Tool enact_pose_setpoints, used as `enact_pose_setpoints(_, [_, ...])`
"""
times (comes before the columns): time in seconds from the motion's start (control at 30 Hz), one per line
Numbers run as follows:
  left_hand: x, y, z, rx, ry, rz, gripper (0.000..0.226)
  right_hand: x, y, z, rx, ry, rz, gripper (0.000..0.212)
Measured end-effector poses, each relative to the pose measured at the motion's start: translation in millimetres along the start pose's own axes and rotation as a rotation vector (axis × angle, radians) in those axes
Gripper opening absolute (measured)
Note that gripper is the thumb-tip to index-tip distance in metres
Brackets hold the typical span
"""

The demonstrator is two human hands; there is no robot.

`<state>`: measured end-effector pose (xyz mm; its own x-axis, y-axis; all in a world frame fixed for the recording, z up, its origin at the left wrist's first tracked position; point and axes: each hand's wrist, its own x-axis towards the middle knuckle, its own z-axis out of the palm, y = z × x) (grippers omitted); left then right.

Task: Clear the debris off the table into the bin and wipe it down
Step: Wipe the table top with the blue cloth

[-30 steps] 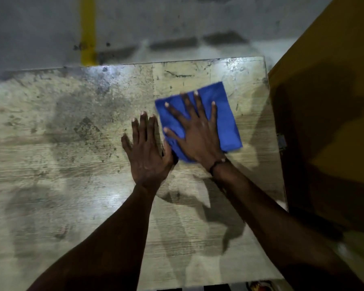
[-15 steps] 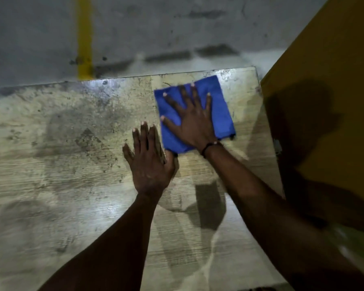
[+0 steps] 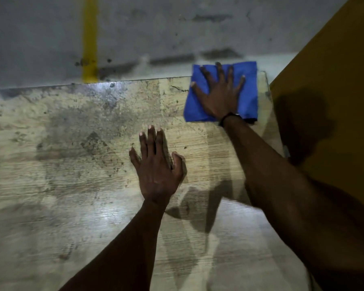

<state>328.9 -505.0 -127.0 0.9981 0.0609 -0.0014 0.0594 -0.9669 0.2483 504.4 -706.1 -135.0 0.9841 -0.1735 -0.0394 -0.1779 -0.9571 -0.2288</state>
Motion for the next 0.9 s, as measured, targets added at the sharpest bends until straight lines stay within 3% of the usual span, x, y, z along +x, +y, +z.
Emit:
enact_pose_setpoints(0.13, [-0.8, -0.8, -0.6, -0.019, 0.010, -0.005, 0.076, -45.5, -15.4, 10.3, -0.040, 0.003, -0.260, 0.075])
enact_pose_setpoints(0.37, [-2.4, -0.8, -2.4, -0.045, -0.010, 0.002, 0.077, -9.3, 91.9, -24.3, 0.030, 0.022, 0.120, 0.077])
enact_pose_setpoints(0.5, [-2.6, -0.9, -1.4, -0.042, -0.005, 0.001, 0.077, 12.7, 81.6, -24.4, 0.084, 0.039, 0.149, 0.081])
enact_pose_setpoints(0.73, [-1.4, 0.8, -3.3, -0.047, -0.003, -0.004, 0.077, -84.4, 70.6, -5.8, -0.042, 0.053, 0.021, 0.074])
enact_pose_setpoints(0.9, [-2.2, 0.0, -3.1, -0.052, -0.003, 0.000, 0.076, -24.1, 77.3, -19.0, 0.019, 0.040, 0.058, 0.077])
